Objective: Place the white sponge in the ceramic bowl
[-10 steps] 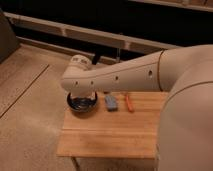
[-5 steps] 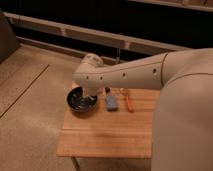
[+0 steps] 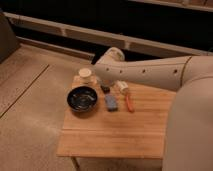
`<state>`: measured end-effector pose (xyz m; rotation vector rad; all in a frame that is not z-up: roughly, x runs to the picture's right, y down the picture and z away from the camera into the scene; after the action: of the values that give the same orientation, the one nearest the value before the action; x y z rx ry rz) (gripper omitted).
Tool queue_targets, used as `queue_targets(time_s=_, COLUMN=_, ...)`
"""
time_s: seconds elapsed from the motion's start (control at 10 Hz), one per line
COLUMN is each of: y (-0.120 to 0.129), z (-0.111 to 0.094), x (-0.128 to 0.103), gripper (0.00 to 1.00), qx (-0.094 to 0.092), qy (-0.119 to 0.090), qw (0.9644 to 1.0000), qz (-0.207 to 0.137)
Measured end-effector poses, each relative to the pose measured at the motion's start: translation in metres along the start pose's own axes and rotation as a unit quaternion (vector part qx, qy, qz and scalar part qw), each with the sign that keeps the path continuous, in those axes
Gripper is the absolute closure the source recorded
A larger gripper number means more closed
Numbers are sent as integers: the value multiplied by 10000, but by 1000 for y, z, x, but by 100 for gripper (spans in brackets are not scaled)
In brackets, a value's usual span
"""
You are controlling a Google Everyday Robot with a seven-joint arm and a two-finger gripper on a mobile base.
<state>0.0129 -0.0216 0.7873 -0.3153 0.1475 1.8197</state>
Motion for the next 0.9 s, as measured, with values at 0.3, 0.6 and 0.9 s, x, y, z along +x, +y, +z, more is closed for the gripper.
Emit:
queue_targets(time_s=0.3, y=0, z=2, x=-3, gripper=35, qx=-129, qy=-29, qw=9999, qz=67)
queue_targets(time_s=0.6, y=-10, z=13, x=2, gripper=35, qx=50, qy=140, qw=9999, qz=17)
queue_targets(time_s=0.9, y=-67, z=50, x=1, gripper=35, qx=683, qy=745, qw=9948, qz=143)
